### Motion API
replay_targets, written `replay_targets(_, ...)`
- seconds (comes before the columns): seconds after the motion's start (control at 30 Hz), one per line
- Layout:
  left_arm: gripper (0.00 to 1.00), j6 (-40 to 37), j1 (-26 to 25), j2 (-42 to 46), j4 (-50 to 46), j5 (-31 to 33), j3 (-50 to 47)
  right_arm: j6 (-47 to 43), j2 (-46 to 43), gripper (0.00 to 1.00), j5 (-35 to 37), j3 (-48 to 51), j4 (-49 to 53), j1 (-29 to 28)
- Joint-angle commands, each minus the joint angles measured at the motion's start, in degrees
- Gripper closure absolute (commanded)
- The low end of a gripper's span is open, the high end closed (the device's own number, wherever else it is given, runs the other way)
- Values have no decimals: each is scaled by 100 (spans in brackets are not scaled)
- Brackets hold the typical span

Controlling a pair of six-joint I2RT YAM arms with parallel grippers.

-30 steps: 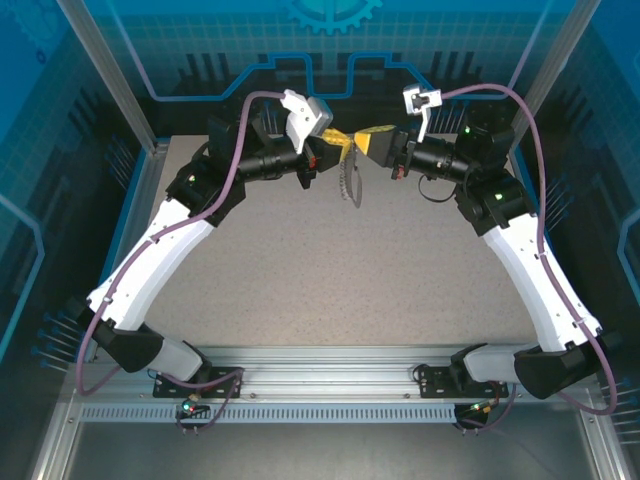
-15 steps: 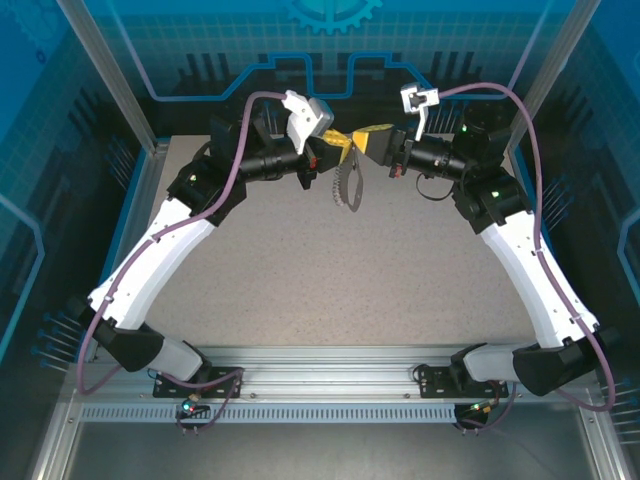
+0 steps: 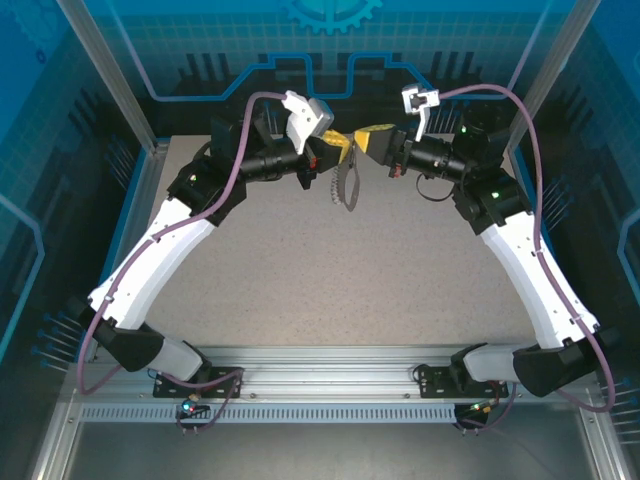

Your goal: Put the keys on the keyring

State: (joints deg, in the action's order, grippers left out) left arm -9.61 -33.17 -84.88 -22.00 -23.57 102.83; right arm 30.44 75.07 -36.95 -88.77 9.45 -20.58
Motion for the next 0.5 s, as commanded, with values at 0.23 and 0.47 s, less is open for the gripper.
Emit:
replay_targets(0.23,100,-38,-43,218,556,-103,-34,175,-28,100,54,255,-15,220)
replay_targets(0.47,100,132,-49,313,955,49,-258,443,69,100,-387,328,-259,281)
